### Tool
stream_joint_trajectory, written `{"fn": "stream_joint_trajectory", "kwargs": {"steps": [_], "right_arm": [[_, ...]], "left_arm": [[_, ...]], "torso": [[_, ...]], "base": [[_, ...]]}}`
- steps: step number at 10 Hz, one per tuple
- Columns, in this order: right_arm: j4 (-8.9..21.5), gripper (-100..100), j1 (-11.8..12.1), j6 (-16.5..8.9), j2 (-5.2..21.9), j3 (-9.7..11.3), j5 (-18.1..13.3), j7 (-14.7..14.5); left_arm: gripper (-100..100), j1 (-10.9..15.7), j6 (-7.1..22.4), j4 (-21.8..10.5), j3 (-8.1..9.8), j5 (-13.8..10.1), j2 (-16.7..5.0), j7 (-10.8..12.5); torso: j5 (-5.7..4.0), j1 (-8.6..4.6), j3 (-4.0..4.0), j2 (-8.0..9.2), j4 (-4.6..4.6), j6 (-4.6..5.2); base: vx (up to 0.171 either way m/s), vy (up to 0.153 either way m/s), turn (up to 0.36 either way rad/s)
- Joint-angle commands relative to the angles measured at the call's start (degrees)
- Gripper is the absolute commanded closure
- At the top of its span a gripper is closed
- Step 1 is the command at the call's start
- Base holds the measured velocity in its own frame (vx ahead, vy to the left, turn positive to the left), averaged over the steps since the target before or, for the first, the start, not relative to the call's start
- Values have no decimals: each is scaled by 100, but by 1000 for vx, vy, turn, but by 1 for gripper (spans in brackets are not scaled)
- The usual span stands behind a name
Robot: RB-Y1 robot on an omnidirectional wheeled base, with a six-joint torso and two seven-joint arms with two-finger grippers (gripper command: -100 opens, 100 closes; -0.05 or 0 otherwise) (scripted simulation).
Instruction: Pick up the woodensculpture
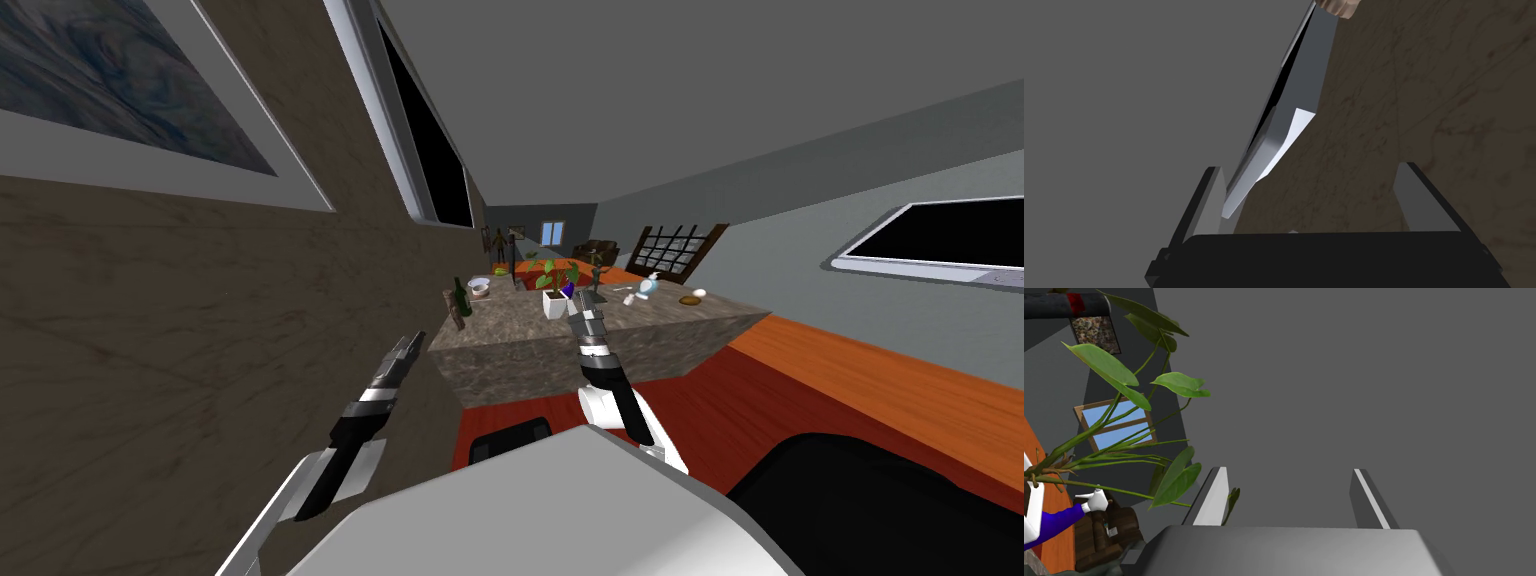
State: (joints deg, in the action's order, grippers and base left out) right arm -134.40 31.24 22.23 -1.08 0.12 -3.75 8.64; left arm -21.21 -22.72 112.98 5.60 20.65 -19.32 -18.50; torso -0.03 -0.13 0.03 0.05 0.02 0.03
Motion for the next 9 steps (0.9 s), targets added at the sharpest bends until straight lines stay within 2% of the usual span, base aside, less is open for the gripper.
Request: {"fn": "stream_joint_trajectory", "kwargs": {"steps": [1, 5, 9], "right_arm": [[0, 0, 0, 0, 0, 0, 0, 0], [0, 0, 0, 0, 0, 0, 0, 0], [0, 0, 1, 0, 0, 0, 0, 0]], "left_arm": [[-100, 30, 71, -270, 71, 68, -117, -108], [-100, 118, 293, -898, 220, 189, -372, -326], [-100, 209, 506, -1474, 373, 256, -594, -495]], "torso": [[0, 0, 0, 0, 0, 0], [-2, -7, -5, -9, -2, -1], [-1, -3, -16, -29, -6, -1]], "base": [[-14, -42, -120], [7, -51, -147], [59, -42, -159]]}}
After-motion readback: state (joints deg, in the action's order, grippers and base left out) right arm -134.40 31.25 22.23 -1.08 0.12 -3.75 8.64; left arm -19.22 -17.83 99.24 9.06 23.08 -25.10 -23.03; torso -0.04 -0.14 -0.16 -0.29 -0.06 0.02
